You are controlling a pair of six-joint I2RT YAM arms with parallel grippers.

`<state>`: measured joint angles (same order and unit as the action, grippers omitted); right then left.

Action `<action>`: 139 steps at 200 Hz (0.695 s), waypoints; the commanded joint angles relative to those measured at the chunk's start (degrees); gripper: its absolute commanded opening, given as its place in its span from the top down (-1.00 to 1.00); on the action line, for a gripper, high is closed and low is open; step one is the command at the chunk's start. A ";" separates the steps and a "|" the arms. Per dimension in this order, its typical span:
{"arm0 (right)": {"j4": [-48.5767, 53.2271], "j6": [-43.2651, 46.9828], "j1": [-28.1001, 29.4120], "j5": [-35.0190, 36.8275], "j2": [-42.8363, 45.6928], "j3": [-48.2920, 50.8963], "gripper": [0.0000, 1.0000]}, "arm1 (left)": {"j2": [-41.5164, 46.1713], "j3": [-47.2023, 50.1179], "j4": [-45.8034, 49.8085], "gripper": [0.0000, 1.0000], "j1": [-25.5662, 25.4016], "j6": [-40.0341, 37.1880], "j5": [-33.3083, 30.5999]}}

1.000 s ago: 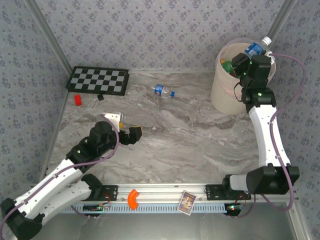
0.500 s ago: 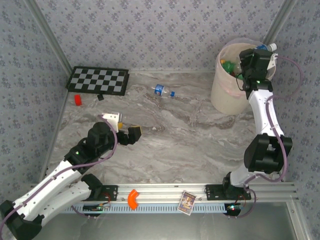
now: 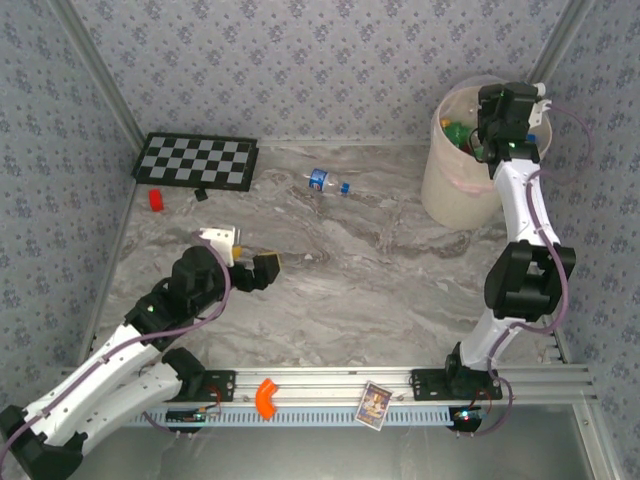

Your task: Put the plastic bottles in the bin

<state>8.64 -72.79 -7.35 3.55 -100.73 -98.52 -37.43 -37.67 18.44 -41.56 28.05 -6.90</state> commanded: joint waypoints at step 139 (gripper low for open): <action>4.87 16.84 2.48 2.80 8.85 -2.08 -0.99 | 1.48 -0.85 -0.07 -0.99 0.35 0.25 -0.31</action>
<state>13.17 -60.62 -5.48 4.91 -94.98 -100.75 -36.75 -37.67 18.87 -41.56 28.12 -7.09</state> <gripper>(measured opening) 0.995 0.997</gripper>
